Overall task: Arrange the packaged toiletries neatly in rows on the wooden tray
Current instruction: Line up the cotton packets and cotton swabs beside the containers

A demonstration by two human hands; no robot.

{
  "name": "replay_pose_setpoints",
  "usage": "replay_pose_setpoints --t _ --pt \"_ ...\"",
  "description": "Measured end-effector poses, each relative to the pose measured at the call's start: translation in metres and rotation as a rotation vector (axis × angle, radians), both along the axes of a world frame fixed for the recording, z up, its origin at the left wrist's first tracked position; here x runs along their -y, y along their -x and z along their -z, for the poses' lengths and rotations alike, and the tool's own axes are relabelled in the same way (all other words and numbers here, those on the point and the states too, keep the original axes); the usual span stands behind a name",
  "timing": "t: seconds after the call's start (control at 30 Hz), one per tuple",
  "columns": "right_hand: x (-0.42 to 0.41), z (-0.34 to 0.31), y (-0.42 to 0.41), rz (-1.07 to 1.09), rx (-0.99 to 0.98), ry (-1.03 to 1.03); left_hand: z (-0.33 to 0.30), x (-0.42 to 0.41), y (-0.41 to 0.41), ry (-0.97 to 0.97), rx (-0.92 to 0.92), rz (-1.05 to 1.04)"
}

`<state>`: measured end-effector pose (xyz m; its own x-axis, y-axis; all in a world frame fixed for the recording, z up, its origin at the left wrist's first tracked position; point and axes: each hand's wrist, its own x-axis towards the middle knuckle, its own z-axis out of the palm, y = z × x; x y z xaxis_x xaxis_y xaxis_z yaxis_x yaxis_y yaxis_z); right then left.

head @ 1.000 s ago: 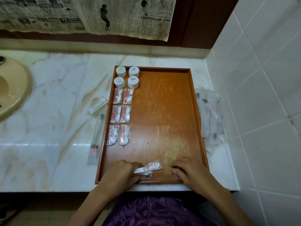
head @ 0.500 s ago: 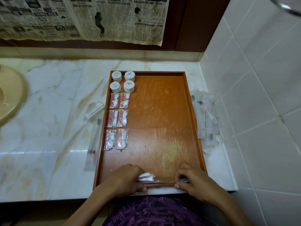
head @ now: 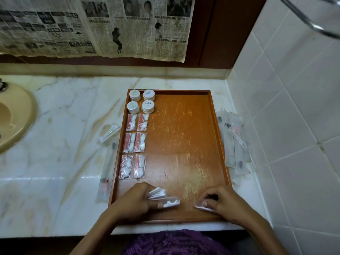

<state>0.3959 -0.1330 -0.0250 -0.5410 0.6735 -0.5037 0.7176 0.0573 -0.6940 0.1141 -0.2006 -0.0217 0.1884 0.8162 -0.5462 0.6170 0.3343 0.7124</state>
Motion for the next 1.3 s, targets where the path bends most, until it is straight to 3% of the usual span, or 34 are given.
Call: replay_pose_setpoints --t 0.2,0.3,0.4,0.53,0.77,0.97,1.1,1.2,1.3 --pt "-0.041 -0.008 0.001 0.282 -0.068 -0.254 -0.012 -0.030 0.051 -0.195 -0.138 -0.300" --pt "-0.070 -0.014 0.000 0.502 -0.158 -0.399 -0.014 -0.057 0.091 -0.326 -0.403 -0.467" --pt "-0.097 -0.010 -0.004 0.612 -0.127 -0.504 -0.011 -0.083 0.117 -0.371 -0.557 -0.583" --pt "-0.122 -0.001 -0.005 0.647 0.053 -0.610 0.001 -0.105 0.126 -0.344 -0.683 -0.585" --pt "-0.133 -0.003 0.003 0.600 0.160 -0.783 0.002 -0.120 0.124 -0.328 -0.728 -0.661" --pt "-0.137 -0.006 0.004 0.606 0.198 -0.848 0.002 -0.115 0.129 -0.254 -0.649 -0.713" --pt "-0.134 -0.011 0.021 0.669 0.191 -0.936 -0.001 -0.106 0.131 -0.303 -0.545 -0.799" --pt "-0.126 -0.013 0.055 0.665 0.095 -0.967 -0.003 -0.095 0.138 -0.335 -0.275 -0.936" --pt "-0.116 -0.011 0.114 0.476 0.002 -0.923 -0.007 -0.080 0.141 -0.319 0.035 -1.064"
